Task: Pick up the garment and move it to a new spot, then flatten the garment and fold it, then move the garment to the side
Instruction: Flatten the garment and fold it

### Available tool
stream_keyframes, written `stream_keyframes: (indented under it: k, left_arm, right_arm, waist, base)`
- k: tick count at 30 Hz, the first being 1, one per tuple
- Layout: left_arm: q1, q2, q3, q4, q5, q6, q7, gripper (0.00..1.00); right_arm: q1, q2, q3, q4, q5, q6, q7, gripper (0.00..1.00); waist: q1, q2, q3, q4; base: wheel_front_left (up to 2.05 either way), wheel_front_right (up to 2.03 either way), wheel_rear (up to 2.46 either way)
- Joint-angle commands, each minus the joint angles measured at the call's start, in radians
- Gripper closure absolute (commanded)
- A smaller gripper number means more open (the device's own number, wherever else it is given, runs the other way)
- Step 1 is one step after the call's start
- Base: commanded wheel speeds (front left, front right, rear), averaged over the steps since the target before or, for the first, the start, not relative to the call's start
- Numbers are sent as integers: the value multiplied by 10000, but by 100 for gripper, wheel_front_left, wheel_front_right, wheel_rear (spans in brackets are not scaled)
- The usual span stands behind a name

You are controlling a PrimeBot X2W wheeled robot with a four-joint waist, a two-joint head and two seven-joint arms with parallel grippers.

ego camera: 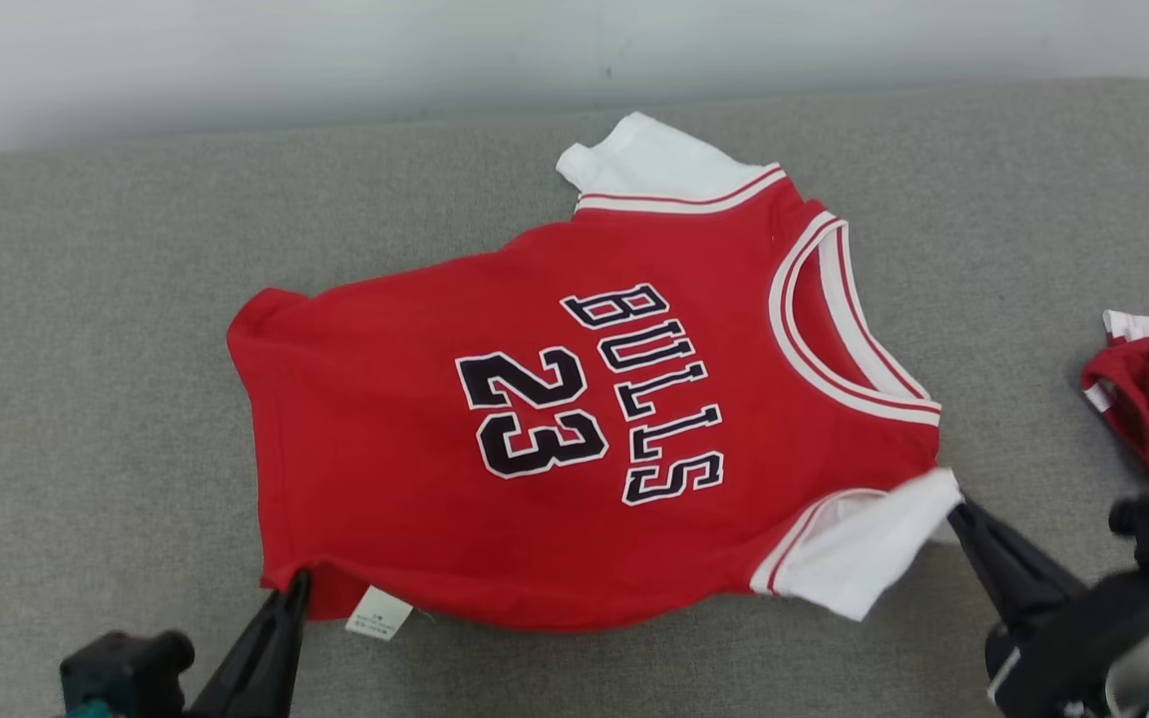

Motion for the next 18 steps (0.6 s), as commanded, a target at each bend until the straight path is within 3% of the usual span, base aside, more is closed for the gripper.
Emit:
stream_keyframes:
  k: [1, 11, 18]
  left_arm:
    - [-340, -8, -17, 192, -87, -62, 38, 100]
    - [-1722, -260, 30, 1094, -301, -224, -166, 100]
    - [-2387, -416, 7, 1684, -498, -353, -328, 100]
  right_arm:
    - [-567, -283, 187, 253, 163, -4, 13, 100]
    - [-3227, -1590, 1355, 1830, 786, -4, -174, 100]
    - [-4882, -2072, 2293, 3274, 1431, -3, -627, 100]
  waist:
    - [-1, 0, 300, 43]
    - [-1, 0, 1051, 350]
    - [-1, 0, 1350, 563]
  base:
    - [0, 0, 0]
    - [0, 0, 0]
    - [0, 0, 0]
